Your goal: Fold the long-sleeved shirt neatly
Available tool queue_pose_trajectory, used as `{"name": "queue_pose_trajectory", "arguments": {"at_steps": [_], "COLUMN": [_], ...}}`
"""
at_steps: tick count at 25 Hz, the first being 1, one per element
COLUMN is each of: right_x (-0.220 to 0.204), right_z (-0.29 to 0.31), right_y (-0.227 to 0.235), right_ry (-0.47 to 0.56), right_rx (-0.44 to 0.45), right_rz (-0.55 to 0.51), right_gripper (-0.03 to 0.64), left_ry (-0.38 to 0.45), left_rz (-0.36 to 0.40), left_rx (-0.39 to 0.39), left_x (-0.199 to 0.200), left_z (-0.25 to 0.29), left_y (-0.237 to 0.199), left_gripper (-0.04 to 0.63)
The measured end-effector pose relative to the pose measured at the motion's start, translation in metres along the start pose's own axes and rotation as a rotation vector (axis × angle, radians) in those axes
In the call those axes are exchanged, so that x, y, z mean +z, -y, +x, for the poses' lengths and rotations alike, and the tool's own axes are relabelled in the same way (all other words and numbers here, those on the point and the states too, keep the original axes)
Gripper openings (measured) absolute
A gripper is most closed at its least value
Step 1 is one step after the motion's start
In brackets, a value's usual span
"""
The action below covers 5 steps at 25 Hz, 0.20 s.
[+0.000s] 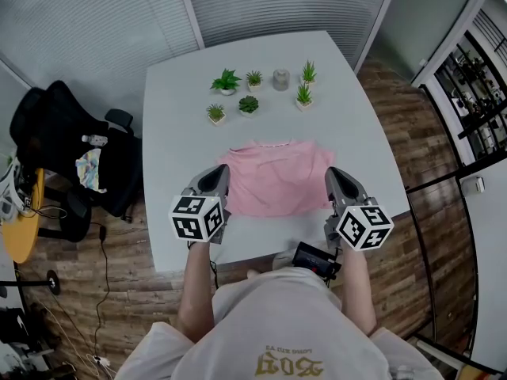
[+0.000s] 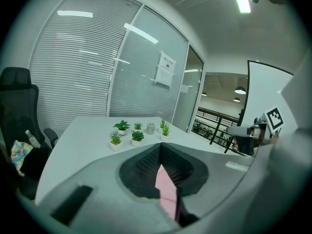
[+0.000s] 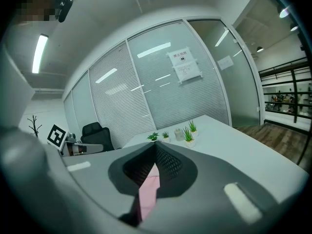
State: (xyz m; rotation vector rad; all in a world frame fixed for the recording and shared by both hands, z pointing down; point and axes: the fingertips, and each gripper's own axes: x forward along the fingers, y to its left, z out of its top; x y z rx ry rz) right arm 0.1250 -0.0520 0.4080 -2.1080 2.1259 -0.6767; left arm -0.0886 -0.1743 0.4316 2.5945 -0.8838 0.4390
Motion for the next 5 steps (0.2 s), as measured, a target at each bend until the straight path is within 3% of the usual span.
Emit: {"name": "queue_pose_trajectory", "arguments": {"at_steps": [5], "right_x": [-0.0008], "right_z": [-0.0020], "right_y": [-0.0025], "right_ry": [-0.004], "right_rx": [0.007], "right_rz": [-0.004], "right_gripper": [0.009], "left_ry": [-0.011], "left_rz": [0.009], "left_rx": [-0.006], "left_x": [-0.0031], "left_z": [0.0000], "left_y": [0.0037], "left_gripper": [0.008]}}
